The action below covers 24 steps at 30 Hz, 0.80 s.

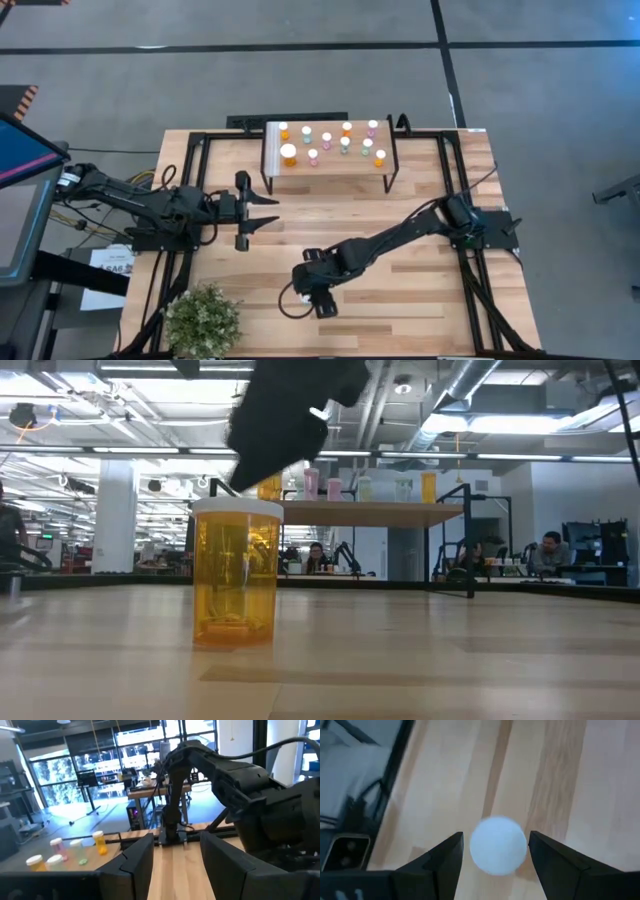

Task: Pick and place medicine bottles onto shelf by color
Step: Put the big orange pill bottle on the shelf

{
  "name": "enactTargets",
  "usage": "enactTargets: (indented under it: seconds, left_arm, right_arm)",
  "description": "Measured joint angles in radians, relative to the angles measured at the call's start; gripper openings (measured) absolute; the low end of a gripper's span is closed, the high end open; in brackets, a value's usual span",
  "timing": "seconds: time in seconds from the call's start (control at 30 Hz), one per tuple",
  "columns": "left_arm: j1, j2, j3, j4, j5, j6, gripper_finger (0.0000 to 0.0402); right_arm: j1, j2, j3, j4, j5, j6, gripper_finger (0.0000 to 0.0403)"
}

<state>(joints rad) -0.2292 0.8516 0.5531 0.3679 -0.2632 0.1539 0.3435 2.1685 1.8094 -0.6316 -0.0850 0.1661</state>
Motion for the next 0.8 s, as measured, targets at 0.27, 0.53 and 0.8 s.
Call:
enactTargets:
  seconds: [0.27, 0.53, 0.8]
  left_arm:
    - [0.0, 0.001, 0.0, -0.011, 0.001, -0.012, 0.0153]
    - [0.0, 0.001, 0.0, -0.02, 0.001, -0.017, 0.0153]
    - [0.0, 0.001, 0.0, -0.024, 0.001, -0.021, 0.0153]
  right_arm:
    - [0.004, 0.013, 0.002, 0.012, 0.0, -0.007, 0.0251]
    - [0.002, 0.013, 0.002, 0.034, 0.004, -0.01, 0.0272]
    - [0.003, 0.072, 0.004, 0.042, 0.006, -0.001, 0.0292]
